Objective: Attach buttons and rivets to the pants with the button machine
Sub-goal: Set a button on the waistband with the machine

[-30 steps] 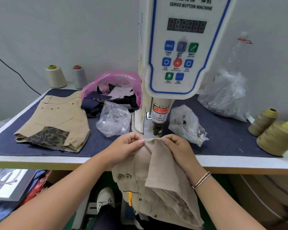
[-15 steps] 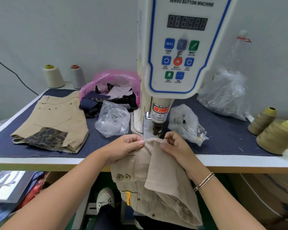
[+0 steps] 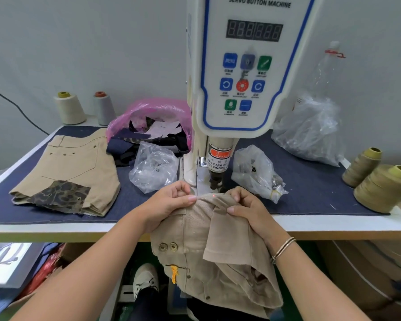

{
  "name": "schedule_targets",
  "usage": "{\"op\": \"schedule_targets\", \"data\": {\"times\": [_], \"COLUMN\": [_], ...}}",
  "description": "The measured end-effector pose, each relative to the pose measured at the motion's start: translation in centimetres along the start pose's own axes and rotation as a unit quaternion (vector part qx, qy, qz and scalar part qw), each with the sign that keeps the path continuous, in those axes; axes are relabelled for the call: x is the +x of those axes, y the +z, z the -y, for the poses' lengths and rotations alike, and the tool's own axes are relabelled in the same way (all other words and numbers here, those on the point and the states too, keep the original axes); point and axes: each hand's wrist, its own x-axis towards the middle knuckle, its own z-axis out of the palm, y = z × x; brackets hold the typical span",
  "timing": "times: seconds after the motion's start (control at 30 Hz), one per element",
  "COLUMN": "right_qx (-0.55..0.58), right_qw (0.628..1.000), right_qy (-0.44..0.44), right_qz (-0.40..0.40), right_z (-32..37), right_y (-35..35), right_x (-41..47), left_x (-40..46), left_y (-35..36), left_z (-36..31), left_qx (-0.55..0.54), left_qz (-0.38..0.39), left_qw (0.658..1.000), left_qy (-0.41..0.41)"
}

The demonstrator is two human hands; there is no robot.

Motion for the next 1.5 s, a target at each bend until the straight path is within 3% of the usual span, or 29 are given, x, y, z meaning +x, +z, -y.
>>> {"op": "schedule_targets", "data": {"times": [0.47,0.8,1.0,1.13,1.2,1.37,1.5], "right_qx": [0.027,0.034,0.058,0.124,0.144,-0.037,-0.226], "right_qw": [1.0,0.999,0.997,0.989,0.986,0.998,0.96], "right_qy": [-0.005,-0.017,-0.049,-0.08,-0.086,-0.053,-0.004], "right_qz": [0.007,-0.005,-0.014,0.005,0.025,0.01,-0.166], "right_z": [-0.6,-0.4,0.1,1.4,2.5,4.5,5.8], "right_y": [-0.4,0.1,1.0,1.3,1.2,-0.5,-2.1], "right_x": [0.4,-0.1,-2.9,-4.8,-5.2,-4.9,-1.7], "left_x": [0.3,-0.2,-2.6,-5.2,-6.0,-5.9,-3.6], "left_y": [-0.1,0.5,1.8,1.8,1.5,-0.3,-1.9], "left_z": [0.3,-0.4,-0.5,0.0,-0.3,-2.4,-1.8], "left_qx": [-0.047,-0.011,0.151,0.345,0.358,0.315,0.407], "left_qz": [0.009,0.008,0.011,0.007,0.007,-0.063,-0.143], "left_qw": [0.999,1.0,0.988,0.939,0.933,0.941,0.896], "left_qy": [0.017,0.019,0.041,0.014,0.031,0.105,0.105]}}
